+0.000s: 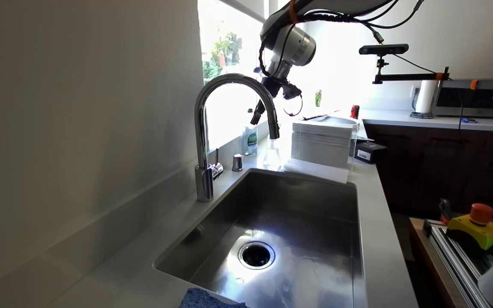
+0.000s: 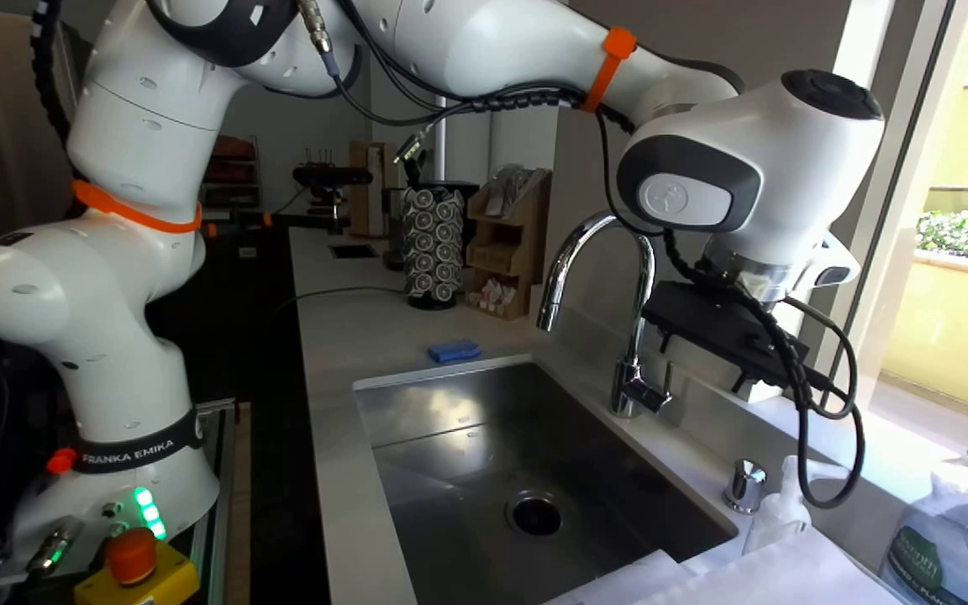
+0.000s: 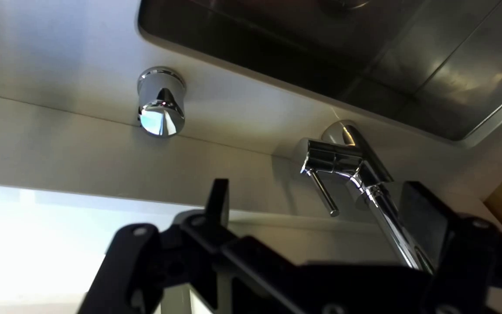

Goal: Move the faucet to the center of the sink then move the faucet handle to the right.

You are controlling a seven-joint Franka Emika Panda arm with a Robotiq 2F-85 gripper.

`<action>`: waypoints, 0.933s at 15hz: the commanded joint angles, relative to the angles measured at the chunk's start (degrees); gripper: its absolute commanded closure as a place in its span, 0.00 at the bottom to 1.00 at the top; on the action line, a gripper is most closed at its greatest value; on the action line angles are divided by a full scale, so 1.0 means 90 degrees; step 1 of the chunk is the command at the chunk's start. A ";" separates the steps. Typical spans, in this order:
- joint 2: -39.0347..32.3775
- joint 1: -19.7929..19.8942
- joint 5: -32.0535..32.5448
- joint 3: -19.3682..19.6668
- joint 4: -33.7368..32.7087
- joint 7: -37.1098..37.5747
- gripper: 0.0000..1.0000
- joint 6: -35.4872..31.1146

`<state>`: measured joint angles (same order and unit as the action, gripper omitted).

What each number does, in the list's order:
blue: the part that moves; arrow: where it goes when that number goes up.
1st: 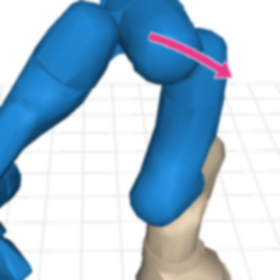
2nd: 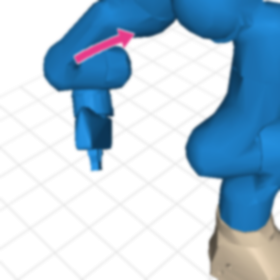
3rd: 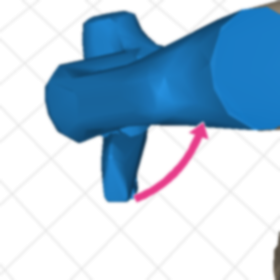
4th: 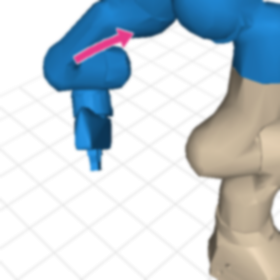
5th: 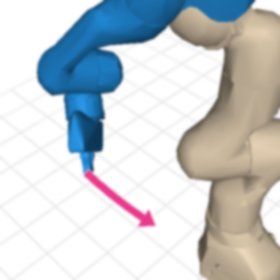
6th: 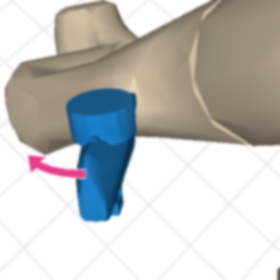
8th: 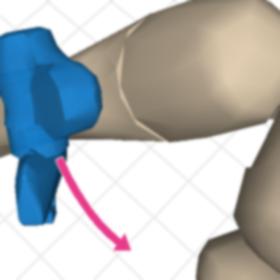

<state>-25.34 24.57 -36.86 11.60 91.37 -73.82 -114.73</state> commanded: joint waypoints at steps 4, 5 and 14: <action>-0.0181 0.0017 0.0112 -0.0194 -0.0176 0.0443 0.00 -0.0215; -0.0242 -0.0001 0.0105 -0.0237 -0.0231 0.0507 0.00 -0.0298; -0.0899 0.0020 0.0078 -0.0723 -0.0774 0.0768 0.00 -0.0558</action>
<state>-30.46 24.34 -36.64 6.46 87.61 -68.04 -119.40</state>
